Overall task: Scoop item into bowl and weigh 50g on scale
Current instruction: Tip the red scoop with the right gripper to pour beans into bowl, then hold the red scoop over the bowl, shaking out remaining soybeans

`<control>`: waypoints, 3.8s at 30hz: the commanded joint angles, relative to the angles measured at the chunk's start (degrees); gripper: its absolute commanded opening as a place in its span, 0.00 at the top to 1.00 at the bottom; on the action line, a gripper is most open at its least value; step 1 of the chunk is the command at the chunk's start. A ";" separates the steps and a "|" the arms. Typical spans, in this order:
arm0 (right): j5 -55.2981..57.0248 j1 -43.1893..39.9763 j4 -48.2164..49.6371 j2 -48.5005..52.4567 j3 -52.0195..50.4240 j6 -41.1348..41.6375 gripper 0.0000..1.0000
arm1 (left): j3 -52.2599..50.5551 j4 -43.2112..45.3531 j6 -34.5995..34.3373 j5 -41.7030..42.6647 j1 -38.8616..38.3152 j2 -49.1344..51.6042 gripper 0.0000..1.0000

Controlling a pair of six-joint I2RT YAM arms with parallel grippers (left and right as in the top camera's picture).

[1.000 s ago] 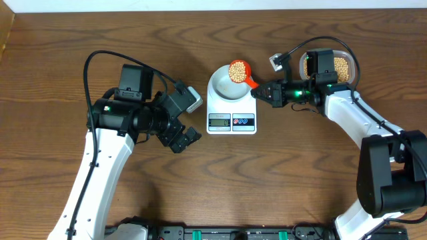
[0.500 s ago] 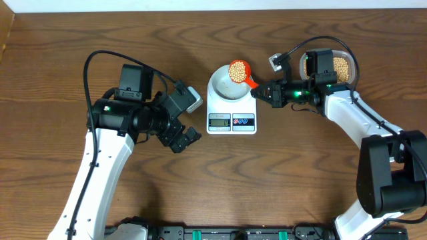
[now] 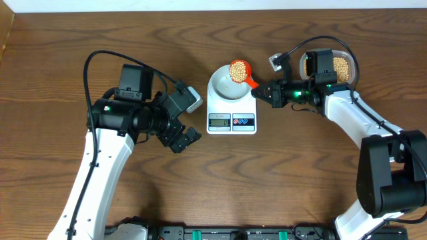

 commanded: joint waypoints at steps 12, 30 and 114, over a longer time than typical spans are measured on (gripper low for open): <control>3.54 1.95 -4.13 0.37 1.73 -5.68 0.99 | 0.76 -0.33 0.76 -0.55 0.26 -0.83 0.02; 5.95 3.93 -5.86 -0.22 2.78 -8.94 0.99 | 0.76 -0.33 0.76 -0.55 0.26 -0.83 0.02; 21.55 5.40 -17.59 -1.29 9.88 -22.75 0.99 | 0.76 -0.33 0.76 -0.55 0.26 -0.83 0.02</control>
